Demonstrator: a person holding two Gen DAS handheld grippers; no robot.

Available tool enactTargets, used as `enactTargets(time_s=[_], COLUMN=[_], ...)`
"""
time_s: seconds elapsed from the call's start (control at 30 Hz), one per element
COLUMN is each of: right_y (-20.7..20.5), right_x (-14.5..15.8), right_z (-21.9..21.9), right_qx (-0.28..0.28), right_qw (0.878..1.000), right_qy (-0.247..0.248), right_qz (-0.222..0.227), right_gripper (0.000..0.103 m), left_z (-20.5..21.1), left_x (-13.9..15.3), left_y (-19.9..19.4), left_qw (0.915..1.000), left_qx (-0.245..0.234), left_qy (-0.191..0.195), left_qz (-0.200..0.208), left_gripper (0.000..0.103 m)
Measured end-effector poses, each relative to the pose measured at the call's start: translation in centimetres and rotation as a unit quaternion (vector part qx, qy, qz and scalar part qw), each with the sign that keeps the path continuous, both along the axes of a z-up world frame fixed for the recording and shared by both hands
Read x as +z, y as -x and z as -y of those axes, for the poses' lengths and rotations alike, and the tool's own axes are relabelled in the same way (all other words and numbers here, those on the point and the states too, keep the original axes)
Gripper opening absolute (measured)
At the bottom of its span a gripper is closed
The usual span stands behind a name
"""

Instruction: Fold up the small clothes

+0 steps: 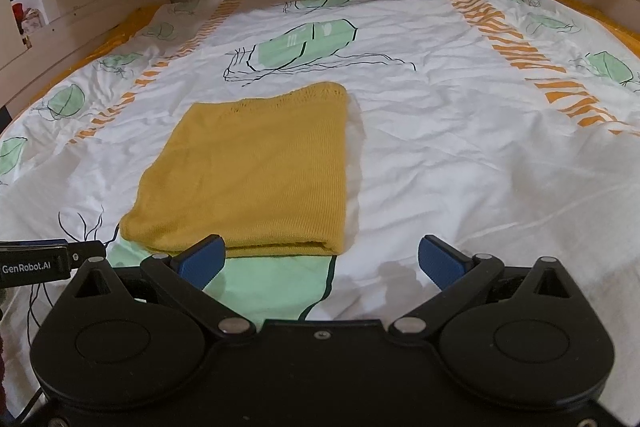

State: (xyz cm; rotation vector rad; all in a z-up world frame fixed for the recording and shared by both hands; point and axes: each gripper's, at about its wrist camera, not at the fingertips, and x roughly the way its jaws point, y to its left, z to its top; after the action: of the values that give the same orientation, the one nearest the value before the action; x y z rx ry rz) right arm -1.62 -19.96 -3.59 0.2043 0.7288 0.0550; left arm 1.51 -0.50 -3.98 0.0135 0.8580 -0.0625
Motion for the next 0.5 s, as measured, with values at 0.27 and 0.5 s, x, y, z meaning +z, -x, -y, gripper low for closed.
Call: enactTargets(time_s=[0.27, 0.5], right_y=[-0.07, -0.21], right_x=[-0.03, -0.12], right_z=[-0.08, -0.26], right_qx=[0.002, 0.004], right_qw=[1.0, 1.0], right_qy=[0.001, 0.001], right_qz=[-0.003, -0.007], right_gripper=[0.102, 0.102], left_z=[-0.18, -0.14], left_x=[-0.06, -0.02], left_y=[-0.27, -0.27], left_qw=[1.0, 1.0], left_qx=[-0.001, 0.0], left_qy=[0.005, 0.006], left_qz=[-0.002, -0.002], left_gripper=[0.05, 0.05])
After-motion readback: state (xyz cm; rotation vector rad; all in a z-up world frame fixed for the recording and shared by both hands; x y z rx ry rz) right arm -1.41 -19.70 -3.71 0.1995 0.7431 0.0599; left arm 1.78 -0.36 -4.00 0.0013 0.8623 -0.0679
